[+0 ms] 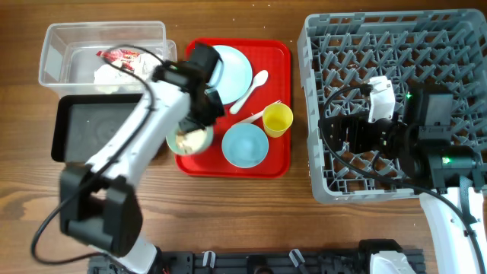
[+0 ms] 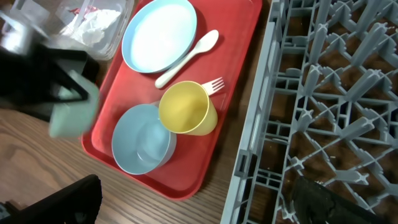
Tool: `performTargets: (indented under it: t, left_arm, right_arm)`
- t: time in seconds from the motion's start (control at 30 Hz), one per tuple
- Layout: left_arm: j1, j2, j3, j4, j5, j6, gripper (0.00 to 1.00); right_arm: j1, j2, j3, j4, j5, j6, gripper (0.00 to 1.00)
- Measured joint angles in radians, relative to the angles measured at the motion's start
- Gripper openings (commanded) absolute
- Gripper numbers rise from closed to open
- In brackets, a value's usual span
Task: Sort waste into correct bins and load items into the dishwasher rack
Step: 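Tip the green bowl over the black tray to empty the rice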
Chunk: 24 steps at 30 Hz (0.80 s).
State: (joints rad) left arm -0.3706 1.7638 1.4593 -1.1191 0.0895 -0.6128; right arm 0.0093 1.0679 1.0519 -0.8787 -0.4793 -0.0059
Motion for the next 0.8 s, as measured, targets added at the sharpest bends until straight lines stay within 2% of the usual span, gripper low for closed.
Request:
performTargets:
  t: [0.07,0.2,0.3,0.47,0.57,0.8]
  left_arm:
    - [0.048,-0.034,0.03,-0.021,0.036,0.061,0.04]
    - [0.296,-0.09,0.043,-0.059,0.115,0.207,0.04]
    - [0.547,-0.083,0.043,-0.051,0.286,0.389,0.04]
    - [0.818,0.003,0.039,-0.022,0.597,0.585,0.04]
    - [0.918,0.109,0.037,-0.02,0.797,0.685,0.04]
    - [1.037,0.327,0.035,0.005,1.066,0.762,0.04]
  right_arm:
    - [0.0,0.0,0.0,0.0,0.0,0.0,1.0]
    - [0.0,0.0,0.0,0.0,0.0,0.0,1.0]
    - [0.0,0.0,0.0,0.0,0.0,0.0,1.0]
    - [0.0,0.0,0.0,0.0,0.0,0.0,1.0]
    - [0.0,0.0,0.0,0.0,0.0,0.0,1.0]
    - [0.0,0.0,0.0,0.0,0.0,0.0,1.0]
